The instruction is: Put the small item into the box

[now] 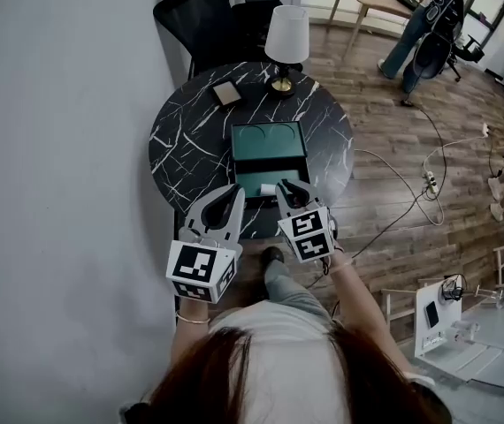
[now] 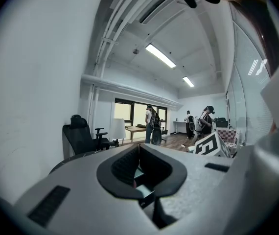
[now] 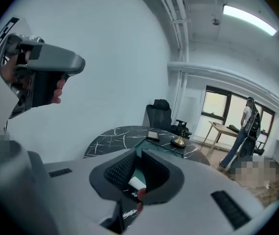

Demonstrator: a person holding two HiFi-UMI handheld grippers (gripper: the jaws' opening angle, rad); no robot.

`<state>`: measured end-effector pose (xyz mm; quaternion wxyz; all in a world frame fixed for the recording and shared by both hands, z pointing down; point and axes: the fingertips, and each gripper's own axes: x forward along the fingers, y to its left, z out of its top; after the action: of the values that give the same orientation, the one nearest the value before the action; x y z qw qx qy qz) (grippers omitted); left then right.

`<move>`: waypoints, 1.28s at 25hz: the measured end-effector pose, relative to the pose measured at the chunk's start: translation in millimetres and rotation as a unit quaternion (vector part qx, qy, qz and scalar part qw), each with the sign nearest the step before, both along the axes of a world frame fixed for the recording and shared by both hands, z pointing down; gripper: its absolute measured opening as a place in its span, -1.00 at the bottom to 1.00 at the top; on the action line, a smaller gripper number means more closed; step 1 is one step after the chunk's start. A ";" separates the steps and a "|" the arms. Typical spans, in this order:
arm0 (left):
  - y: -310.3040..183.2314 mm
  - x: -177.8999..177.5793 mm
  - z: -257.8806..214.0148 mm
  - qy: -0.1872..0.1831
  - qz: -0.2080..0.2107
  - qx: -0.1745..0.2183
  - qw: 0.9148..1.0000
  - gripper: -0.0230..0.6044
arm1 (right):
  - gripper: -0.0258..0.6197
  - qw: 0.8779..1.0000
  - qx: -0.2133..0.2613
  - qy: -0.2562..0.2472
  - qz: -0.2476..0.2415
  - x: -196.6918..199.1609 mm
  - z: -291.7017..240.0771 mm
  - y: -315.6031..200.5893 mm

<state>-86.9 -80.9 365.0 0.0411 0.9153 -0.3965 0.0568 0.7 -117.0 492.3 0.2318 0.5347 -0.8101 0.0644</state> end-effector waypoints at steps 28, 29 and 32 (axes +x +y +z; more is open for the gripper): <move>54.9 -9.6 -7.1 0.018 -0.006 0.025 1.000 -0.90 | -0.83 0.990 0.117 -0.071 0.045 -2.3 -98.8 83.8; 55.8 -7.7 -7.2 0.018 -0.007 0.024 1.000 -0.90 | -0.83 0.989 0.120 -0.073 0.044 -0.6 -101.8 85.7; 59.4 -2.8 -8.7 0.017 -0.011 0.024 1.000 -0.90 | -0.84 0.989 0.124 -0.078 0.037 2.8 -108.5 92.3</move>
<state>-89.7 -21.5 356.4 0.0263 0.9125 -0.4070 0.0312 3.5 -24.7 383.8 0.0977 0.5821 -0.8071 0.0132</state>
